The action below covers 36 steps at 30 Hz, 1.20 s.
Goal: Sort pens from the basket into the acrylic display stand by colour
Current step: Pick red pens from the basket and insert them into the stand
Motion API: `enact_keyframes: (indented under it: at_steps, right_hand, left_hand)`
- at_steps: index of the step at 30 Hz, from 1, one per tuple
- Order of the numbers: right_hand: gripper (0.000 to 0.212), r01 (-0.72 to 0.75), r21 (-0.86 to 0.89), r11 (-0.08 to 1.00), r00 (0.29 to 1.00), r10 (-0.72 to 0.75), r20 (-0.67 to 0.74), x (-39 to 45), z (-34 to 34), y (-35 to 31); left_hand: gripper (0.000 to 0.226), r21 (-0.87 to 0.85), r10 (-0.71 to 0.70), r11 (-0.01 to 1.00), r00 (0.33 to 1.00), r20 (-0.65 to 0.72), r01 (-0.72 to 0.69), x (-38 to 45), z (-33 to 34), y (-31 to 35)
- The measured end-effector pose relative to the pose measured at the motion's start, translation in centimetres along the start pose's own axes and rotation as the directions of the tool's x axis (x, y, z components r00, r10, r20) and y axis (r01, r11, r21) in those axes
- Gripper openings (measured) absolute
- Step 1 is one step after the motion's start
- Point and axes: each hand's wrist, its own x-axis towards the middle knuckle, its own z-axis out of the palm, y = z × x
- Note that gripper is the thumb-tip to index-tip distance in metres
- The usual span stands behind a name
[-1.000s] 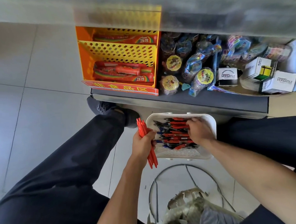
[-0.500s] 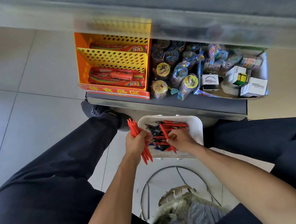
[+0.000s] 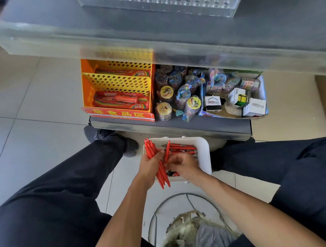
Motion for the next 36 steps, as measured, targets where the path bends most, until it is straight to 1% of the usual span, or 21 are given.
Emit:
enact_keyframes:
  at_steps: [3,5,9,12,14,16,18,19,20,21,22,23,24,25,27,29,30,31,33,36]
  right_hand:
    - [0.008,0.004,0.002,1.000,0.999,-0.004,0.045,0.2,-0.5,0.3]
    - [0.015,0.003,0.000,1.000,0.995,-0.003,0.102,0.3,-0.5,0.1]
    - [0.031,-0.085,0.017,0.996,0.980,0.081,0.181,1.2,-0.4,0.2]
    - [0.037,-0.103,0.021,0.994,0.967,0.095,0.238,1.9,-0.1,-0.1]
    - [0.037,-0.111,0.003,0.994,0.953,0.105,0.284,2.5,0.2,-0.3]
    - [0.029,-0.121,-0.034,0.992,0.928,0.125,0.351,3.0,0.7,-0.5]
    - [0.024,-0.173,-0.051,0.984,0.901,0.179,0.396,3.5,1.0,-0.2]
    - [0.021,-0.222,-0.028,0.975,0.899,0.216,0.382,3.7,1.0,0.0]
    - [0.017,-0.268,0.012,0.963,0.908,0.249,0.337,4.1,0.9,0.3]
    - [0.013,-0.284,0.004,0.959,0.931,0.275,0.238,4.5,0.7,0.7]
    - [0.011,-0.280,-0.063,0.958,0.954,0.285,0.090,5.1,0.3,1.1]
    - [0.012,-0.273,-0.190,0.943,0.962,0.265,-0.067,5.8,-0.3,2.0]
    - [0.015,-0.278,-0.309,0.909,0.956,0.231,-0.181,6.6,-1.1,3.0]
    - [0.020,-0.293,-0.396,0.870,0.948,0.210,-0.240,7.2,-2.0,3.7]
    - [0.031,-0.308,-0.546,0.779,0.947,0.193,-0.258,8.0,-3.7,4.9]
    - [0.039,-0.268,-0.695,0.667,0.963,0.173,-0.206,8.7,-4.8,5.6]
    - [0.042,-0.241,-0.737,0.632,0.970,0.167,-0.174,9.0,-5.1,5.9]
    - [0.043,-0.225,-0.755,0.616,0.974,0.169,-0.153,9.3,-5.3,6.0]
    - [0.039,-0.217,-0.779,0.588,0.976,0.152,-0.157,9.6,-5.3,5.9]
    - [0.034,-0.227,-0.819,0.527,0.974,0.110,-0.199,9.5,-5.1,5.9]
  left_hand:
    - [0.010,-0.009,0.001,1.000,0.999,0.048,-0.001,0.2,0.1,-0.4]
    - [0.012,0.001,0.007,1.000,0.999,0.054,-0.007,0.4,0.1,-0.5]
    - [0.012,-0.007,-0.029,1.000,0.996,0.086,0.030,1.3,-0.5,-0.8]
    - [0.016,-0.011,-0.043,0.999,0.994,0.103,0.044,1.7,-1.0,-1.0]
    - [0.020,0.023,-0.042,0.999,0.992,0.121,0.040,1.8,-1.2,-1.1]
    - [0.020,0.044,-0.048,0.998,0.995,0.083,0.044,2.1,-1.5,-1.6]
    - [0.016,0.028,-0.058,0.998,0.998,-0.029,0.059,2.4,-1.8,-2.0]
    - [0.013,0.015,-0.065,0.998,0.994,-0.086,0.066,2.5,-2.0,-2.1]
    - [0.012,-0.003,-0.072,0.997,0.989,-0.130,0.072,2.6,-2.3,-2.1]
    - [0.011,-0.026,-0.084,0.996,0.984,-0.160,0.081,2.7,-2.4,-2.1]
    - [0.011,-0.057,-0.098,0.994,0.979,-0.179,0.089,2.8,-2.6,-2.0]
    - [0.010,-0.083,-0.112,0.992,0.975,-0.191,0.098,2.9,-2.7,-1.9]
    - [0.009,-0.098,-0.123,0.990,0.972,-0.201,0.105,2.9,-2.8,-1.8]
    - [0.008,-0.103,-0.129,0.989,0.969,-0.210,0.109,3.0,-2.9,-1.8]
    - [0.007,-0.110,-0.131,0.988,0.968,-0.212,0.110,3.1,-3.0,-1.8]
    - [0.006,-0.101,-0.131,0.989,0.968,-0.213,0.112,3.2,-3.1,-1.9]
    - [0.008,-0.098,-0.135,0.988,0.967,-0.214,0.117,3.2,-3.2,-1.9]
    - [0.012,-0.098,-0.142,0.987,0.967,-0.212,0.124,3.3,-3.2,-1.9]
    - [0.017,-0.093,-0.160,0.985,0.964,-0.210,0.143,3.3,-3.4,-1.8]
    - [0.013,-0.093,-0.171,0.984,0.964,-0.203,0.155,3.3,-3.5,-1.7]
